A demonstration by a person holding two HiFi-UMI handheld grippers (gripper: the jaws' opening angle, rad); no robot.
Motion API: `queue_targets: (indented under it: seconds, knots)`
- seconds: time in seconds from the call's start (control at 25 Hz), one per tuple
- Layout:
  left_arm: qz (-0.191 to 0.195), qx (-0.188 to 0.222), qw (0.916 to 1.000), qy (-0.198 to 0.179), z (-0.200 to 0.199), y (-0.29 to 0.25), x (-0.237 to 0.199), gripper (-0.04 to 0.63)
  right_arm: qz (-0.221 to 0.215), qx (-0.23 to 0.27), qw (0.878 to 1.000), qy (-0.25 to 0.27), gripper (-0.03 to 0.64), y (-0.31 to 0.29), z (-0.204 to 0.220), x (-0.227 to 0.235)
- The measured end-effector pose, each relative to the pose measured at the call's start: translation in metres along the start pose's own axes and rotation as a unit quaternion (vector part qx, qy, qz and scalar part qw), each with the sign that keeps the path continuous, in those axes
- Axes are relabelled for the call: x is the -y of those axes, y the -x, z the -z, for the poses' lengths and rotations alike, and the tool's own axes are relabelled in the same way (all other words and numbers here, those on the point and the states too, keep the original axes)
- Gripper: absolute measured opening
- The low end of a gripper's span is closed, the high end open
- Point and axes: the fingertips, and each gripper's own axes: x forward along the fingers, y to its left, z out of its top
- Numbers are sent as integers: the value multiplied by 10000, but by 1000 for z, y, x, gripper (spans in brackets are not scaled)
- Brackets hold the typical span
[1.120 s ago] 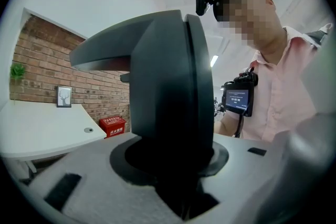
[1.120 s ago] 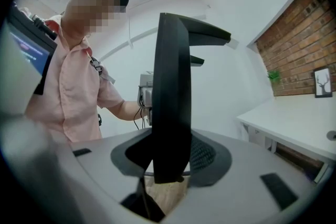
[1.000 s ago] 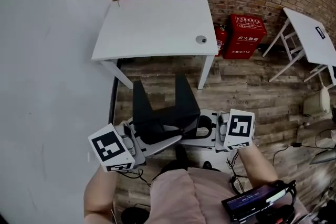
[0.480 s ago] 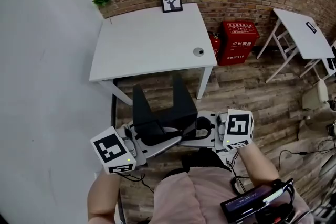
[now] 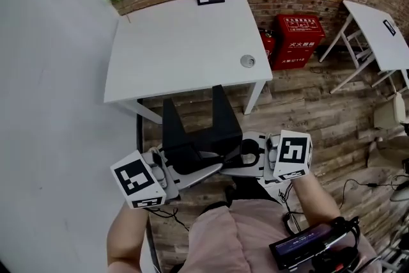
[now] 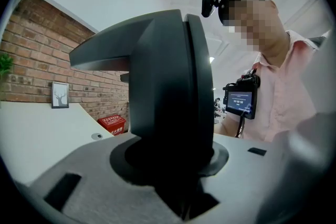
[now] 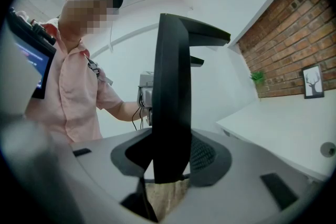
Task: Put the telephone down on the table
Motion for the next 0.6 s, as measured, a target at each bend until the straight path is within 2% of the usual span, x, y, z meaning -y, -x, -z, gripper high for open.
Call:
queue_targets:
  seconds: [0.6]
  knots:
    - [-234,-4,9995,210,-33,-27,-141,161,-258,1,9996,-137,167,12,-30,141]
